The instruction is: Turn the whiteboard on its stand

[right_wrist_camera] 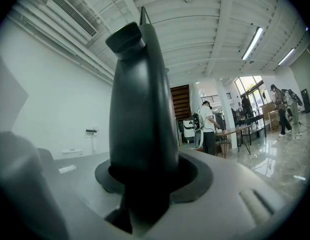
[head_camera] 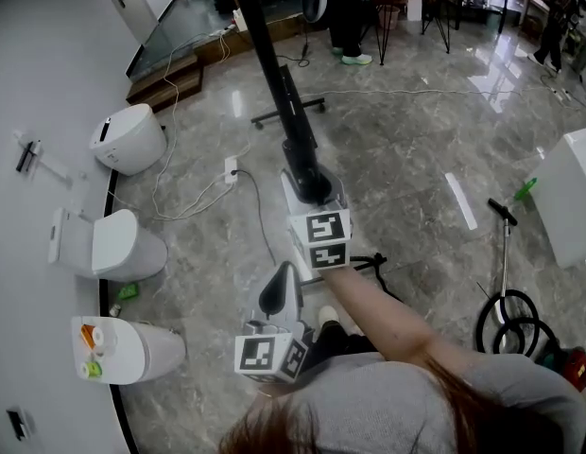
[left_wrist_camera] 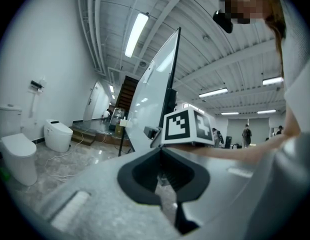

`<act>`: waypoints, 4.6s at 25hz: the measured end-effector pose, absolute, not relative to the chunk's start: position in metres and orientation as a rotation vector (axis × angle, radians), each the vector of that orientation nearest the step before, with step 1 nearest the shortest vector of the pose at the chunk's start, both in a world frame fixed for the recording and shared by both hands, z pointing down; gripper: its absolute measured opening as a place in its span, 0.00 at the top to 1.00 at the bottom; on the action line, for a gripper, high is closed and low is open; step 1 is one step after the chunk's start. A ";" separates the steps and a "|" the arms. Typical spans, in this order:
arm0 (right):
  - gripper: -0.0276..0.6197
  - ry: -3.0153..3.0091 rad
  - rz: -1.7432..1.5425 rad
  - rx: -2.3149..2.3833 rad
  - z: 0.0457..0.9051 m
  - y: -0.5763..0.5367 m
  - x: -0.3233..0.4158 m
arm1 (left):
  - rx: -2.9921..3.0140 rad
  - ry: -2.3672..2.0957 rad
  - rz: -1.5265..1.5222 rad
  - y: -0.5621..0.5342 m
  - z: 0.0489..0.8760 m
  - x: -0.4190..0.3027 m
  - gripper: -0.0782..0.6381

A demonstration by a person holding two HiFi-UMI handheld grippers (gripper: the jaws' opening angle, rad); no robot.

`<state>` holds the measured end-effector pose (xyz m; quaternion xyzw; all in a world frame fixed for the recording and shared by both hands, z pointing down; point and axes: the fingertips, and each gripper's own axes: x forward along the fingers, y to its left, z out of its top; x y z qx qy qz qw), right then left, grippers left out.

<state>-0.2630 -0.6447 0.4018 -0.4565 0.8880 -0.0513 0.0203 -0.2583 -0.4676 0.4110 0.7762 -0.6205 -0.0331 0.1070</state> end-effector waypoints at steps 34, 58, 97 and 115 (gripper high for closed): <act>0.73 2.716 -0.119 -1.434 0.397 -0.555 -0.222 | 2.267 -1.786 -0.096 -0.363 0.426 -0.243 0.89; 0.77 2.691 -0.063 -1.506 0.398 -0.454 -0.179 | 2.377 -1.654 -0.044 -0.264 0.427 -0.199 0.89; 0.71 2.726 -0.097 -1.354 0.402 -0.320 -0.123 | 2.229 -1.828 -0.110 -0.132 0.430 -0.109 0.89; 0.73 2.711 -0.034 -1.450 0.397 -0.258 -0.098 | 2.241 -1.788 -0.120 -0.058 0.423 -0.115 0.89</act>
